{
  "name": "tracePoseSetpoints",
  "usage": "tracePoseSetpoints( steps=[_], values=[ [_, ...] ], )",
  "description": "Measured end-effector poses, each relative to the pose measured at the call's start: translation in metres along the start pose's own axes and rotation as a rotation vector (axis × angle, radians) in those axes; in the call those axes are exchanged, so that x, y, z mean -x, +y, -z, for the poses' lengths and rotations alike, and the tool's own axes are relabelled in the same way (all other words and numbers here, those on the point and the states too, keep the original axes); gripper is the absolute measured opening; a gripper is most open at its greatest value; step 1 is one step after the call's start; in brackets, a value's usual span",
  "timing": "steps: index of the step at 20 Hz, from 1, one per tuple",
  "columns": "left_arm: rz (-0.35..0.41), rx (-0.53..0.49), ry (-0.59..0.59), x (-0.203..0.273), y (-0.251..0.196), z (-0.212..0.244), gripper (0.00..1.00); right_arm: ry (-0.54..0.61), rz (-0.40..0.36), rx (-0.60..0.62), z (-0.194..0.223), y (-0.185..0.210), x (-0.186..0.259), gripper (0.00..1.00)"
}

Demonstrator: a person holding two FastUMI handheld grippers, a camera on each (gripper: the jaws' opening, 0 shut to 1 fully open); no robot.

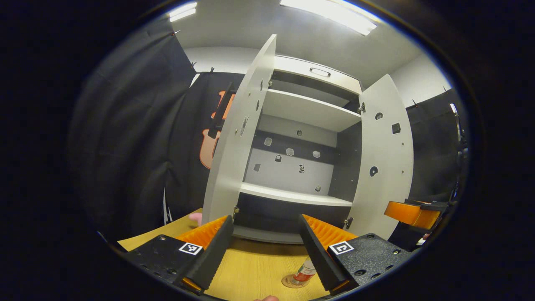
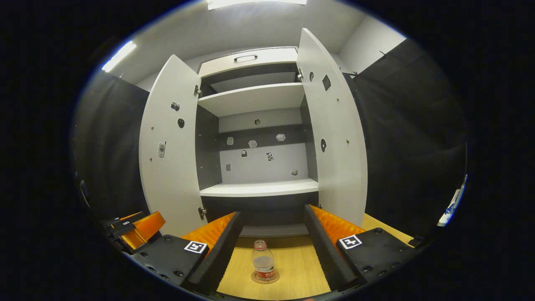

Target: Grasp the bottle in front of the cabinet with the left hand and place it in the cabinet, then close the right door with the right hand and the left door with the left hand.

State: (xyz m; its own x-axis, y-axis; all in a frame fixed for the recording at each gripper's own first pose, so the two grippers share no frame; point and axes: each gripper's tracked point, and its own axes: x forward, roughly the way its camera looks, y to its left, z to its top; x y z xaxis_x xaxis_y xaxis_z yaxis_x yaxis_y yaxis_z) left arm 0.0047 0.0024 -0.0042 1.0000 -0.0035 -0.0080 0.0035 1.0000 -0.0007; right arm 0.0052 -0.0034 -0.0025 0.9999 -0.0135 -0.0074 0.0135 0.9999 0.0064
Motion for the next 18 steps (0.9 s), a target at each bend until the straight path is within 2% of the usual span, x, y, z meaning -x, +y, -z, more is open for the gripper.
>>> tracePoseSetpoints(
  steps=[3, 8, 11, 13, 18],
  values=[
    [0.05, -0.002, -0.009, -0.012, -0.016, -0.003, 0.95, -0.003, 0.016, 0.002, -0.003, -0.007, 0.004, 0.98],
    [0.206, 0.029, 0.009, -0.046, -0.076, 0.013, 0.95, -0.015, 0.077, 0.025, -0.011, -0.029, 0.018, 0.98],
    [0.274, 0.021, 0.046, -0.061, -0.112, 0.043, 0.97, -0.01, 0.126, 0.036, -0.011, -0.049, 0.032, 0.98],
    [0.308, 0.009, 0.074, -0.07, -0.131, 0.068, 0.95, -0.008, 0.16, 0.047, -0.012, -0.062, 0.041, 0.98],
    [0.32, -0.034, 0.146, -0.087, -0.154, 0.138, 0.95, 0.02, 0.219, 0.043, -0.011, -0.092, 0.057, 0.98]
  ],
)
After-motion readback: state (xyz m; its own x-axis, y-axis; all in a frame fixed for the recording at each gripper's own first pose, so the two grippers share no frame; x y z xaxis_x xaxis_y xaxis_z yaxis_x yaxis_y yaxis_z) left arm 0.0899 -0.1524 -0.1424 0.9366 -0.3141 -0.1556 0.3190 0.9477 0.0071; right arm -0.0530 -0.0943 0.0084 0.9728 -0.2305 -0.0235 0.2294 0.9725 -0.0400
